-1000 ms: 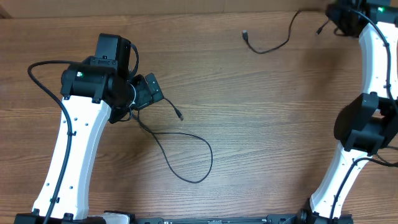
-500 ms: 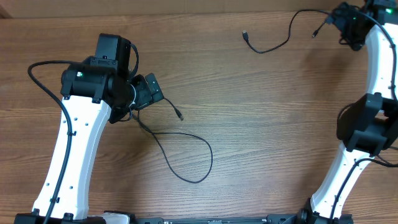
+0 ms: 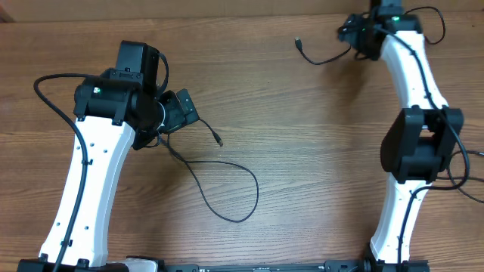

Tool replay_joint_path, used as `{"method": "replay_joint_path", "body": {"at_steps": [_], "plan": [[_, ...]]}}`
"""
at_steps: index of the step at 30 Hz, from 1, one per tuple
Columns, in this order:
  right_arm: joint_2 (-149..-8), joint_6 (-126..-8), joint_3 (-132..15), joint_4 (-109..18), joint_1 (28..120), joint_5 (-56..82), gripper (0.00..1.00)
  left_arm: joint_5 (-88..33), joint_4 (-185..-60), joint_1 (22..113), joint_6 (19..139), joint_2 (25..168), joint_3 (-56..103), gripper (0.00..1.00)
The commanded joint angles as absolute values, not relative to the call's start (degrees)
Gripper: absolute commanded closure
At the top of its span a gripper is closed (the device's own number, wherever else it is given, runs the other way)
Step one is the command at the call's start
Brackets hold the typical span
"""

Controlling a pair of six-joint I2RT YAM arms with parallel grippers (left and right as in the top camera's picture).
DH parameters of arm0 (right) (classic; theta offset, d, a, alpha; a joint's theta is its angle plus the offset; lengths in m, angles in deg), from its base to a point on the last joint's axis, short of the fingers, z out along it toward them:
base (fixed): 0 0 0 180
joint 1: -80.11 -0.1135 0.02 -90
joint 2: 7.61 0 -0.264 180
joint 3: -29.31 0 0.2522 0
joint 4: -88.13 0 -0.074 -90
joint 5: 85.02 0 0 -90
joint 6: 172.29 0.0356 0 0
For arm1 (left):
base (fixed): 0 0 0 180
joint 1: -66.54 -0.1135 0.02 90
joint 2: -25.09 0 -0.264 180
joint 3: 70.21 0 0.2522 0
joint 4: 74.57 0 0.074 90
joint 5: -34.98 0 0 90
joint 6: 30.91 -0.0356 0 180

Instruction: Untangle cables

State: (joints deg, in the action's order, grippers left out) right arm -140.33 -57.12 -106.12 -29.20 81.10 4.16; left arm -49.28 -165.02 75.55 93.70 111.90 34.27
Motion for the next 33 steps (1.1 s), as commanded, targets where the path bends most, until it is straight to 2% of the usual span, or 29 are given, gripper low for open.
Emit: {"method": "replay_joint_path", "body": {"at_steps": [1,5,7,9,14,23,33], "plan": [[-140.4,-54.4,-102.6,-31.9,79.9,-1.0,0.26,-49.7,-165.0,75.9,94.5,112.1,34.7,0.00],[-140.5,-50.6,-98.3,-35.4,78.3,-6.1,0.32,-49.7,-165.0,75.9,94.5,112.1,34.7,0.00],[-140.5,-50.5,-96.3,-37.1,77.7,-7.7,0.41,-49.7,-165.0,75.9,94.5,112.1,34.7,0.00],[-140.6,-50.5,-94.6,-39.0,77.1,-8.6,0.43,-49.7,-165.0,75.9,94.5,112.1,34.7,0.00],[-140.9,-50.5,-90.5,-45.5,75.2,-8.5,0.38,-49.7,-165.0,75.9,94.4,112.1,34.7,0.01],[-144.2,-50.5,-90.5,-49.6,72.7,-9.0,0.32,-49.7,-165.0,75.9,94.5,112.1,34.7,0.01],[-146.4,-47.9,-90.5,-51.1,72.7,-10.9,0.35,-49.7,-165.0,75.9,94.4,112.1,34.7,0.01]]}}
